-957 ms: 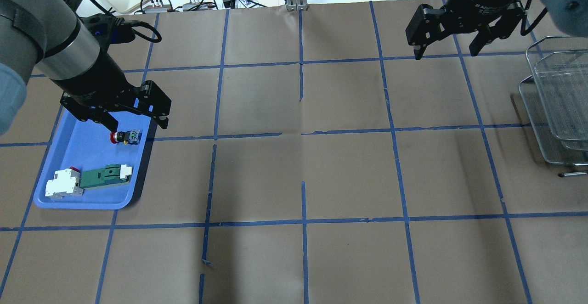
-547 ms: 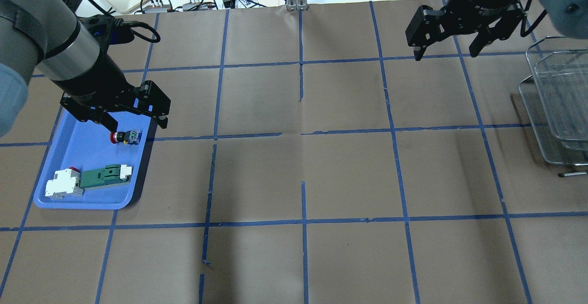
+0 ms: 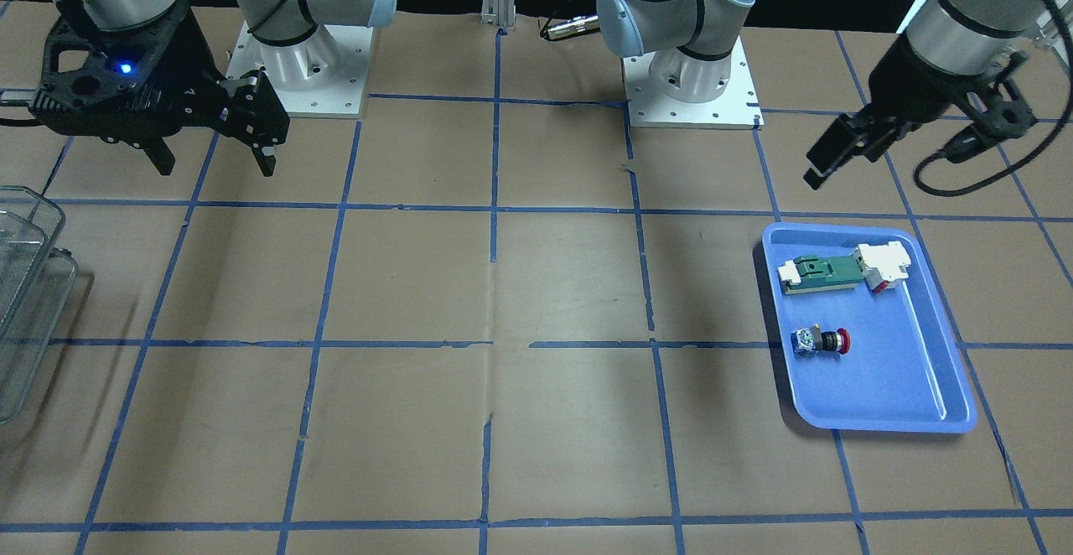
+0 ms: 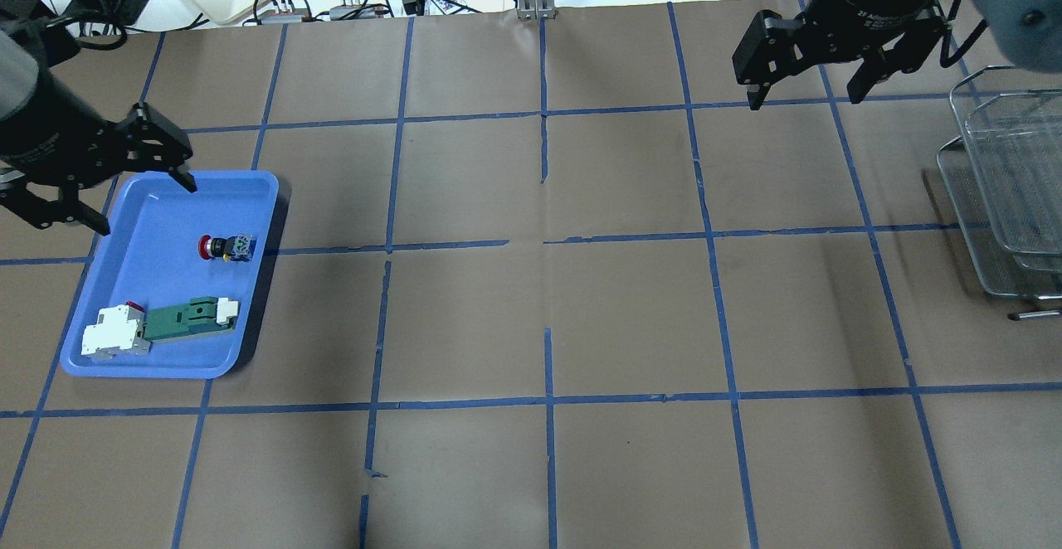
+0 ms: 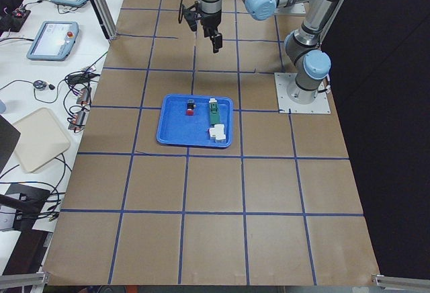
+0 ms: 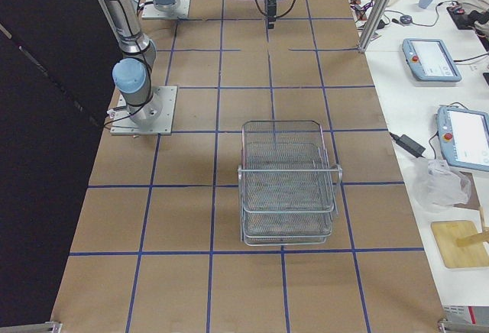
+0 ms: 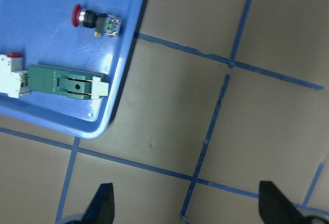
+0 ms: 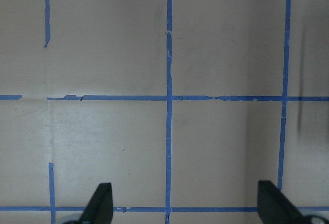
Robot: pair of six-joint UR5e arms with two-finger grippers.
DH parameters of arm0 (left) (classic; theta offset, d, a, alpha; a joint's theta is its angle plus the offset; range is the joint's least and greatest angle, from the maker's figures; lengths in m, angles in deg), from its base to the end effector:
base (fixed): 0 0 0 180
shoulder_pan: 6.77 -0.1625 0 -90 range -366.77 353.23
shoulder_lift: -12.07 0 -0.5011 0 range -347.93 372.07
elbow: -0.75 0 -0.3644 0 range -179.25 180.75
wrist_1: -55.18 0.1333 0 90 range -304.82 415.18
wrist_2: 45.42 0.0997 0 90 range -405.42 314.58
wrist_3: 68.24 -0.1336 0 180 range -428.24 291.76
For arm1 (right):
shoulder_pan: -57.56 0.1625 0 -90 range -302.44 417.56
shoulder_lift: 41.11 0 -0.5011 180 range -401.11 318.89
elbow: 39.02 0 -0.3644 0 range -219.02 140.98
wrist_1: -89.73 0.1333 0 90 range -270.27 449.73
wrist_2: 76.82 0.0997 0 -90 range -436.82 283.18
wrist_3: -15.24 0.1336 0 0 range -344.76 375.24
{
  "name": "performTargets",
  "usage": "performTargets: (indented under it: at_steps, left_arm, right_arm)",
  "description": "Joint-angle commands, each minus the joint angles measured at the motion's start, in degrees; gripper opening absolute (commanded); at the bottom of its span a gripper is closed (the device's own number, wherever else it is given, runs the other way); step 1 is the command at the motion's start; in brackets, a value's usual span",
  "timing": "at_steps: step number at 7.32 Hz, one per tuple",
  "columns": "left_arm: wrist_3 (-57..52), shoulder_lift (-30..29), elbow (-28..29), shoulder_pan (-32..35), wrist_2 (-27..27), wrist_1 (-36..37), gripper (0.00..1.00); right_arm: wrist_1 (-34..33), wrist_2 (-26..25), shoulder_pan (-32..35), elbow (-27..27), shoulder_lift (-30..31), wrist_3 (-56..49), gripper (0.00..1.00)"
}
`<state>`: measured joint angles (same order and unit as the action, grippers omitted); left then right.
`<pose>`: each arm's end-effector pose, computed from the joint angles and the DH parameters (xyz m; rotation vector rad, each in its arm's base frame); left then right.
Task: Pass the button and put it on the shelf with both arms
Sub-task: 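Raise the left gripper and move it back from the blue tray, then lower the left gripper over the red emergency-stop button in the tray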
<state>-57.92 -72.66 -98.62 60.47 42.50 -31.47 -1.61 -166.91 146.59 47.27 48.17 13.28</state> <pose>0.0333 -0.4365 0.5006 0.8840 -2.9755 -0.0141 0.1250 -0.4819 0.5569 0.0270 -3.1357 0.1184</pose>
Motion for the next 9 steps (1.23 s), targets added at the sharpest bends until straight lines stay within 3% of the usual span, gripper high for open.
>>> performTargets:
  at_steps: [1, 4, 8, 9]
  left_arm:
    - [8.09, -3.32, -0.47, -9.81, -0.2, 2.89, 1.0]
    - [17.49, -11.31, 0.67, -17.12, -7.72, 4.56, 1.0]
    - [30.53, -22.3, 3.57, -17.58, -13.29, 7.99, 1.0]
    - [32.46, -24.67, 3.49, -17.67, -18.95, 7.99, 1.0]
  right_arm:
    - [-0.15, 0.0, 0.0, 0.1, 0.01, 0.02, 1.0]
    - [-0.5, 0.0, 0.0, 0.1, 0.01, -0.42, 1.0]
    - [-0.5, 0.0, 0.0, 0.1, -0.07, -0.42, 1.0]
    - [-0.5, 0.0, 0.0, 0.1, 0.01, -0.42, 1.0]
